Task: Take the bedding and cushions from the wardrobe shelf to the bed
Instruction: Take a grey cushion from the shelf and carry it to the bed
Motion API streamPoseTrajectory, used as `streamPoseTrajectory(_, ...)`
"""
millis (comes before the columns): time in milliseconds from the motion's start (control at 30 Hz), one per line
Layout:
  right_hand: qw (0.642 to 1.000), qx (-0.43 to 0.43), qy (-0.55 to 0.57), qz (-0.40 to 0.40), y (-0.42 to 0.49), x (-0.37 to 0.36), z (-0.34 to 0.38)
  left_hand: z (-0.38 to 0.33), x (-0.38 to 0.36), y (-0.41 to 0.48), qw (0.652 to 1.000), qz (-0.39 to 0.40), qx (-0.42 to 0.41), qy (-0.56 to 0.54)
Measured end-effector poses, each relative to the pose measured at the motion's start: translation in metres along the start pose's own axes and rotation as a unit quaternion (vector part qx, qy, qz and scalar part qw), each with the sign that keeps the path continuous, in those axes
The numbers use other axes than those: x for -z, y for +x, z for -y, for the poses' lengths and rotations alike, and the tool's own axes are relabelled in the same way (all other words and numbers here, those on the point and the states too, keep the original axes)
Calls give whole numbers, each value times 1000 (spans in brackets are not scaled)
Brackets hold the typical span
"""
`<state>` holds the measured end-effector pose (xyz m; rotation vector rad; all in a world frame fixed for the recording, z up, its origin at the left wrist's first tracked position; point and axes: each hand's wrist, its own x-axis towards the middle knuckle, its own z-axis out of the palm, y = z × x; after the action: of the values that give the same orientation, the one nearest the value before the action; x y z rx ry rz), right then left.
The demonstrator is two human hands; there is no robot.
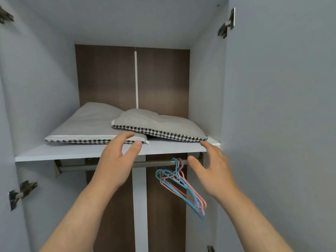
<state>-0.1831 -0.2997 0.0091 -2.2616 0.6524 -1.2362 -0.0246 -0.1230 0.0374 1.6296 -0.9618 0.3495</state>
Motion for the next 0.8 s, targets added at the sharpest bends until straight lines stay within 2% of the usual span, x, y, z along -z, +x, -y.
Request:
streamPoseTrajectory(233,998,-9,-50,-22,81,-43,-12,52,-35,104,999,19,-30,10)
streamPoseTrajectory(500,995,-32,-95,-13,170,-72,-35,70,-81,195,996,1,-23,92)
streamPoseTrajectory(667,989,-81,-120,-4,230,-87,-52,66,-106,248,980,-36,24,194)
streamPoseTrajectory(800,973,-125,-191,35,278,-106,-61,76,-126,291,940,-34,69,331)
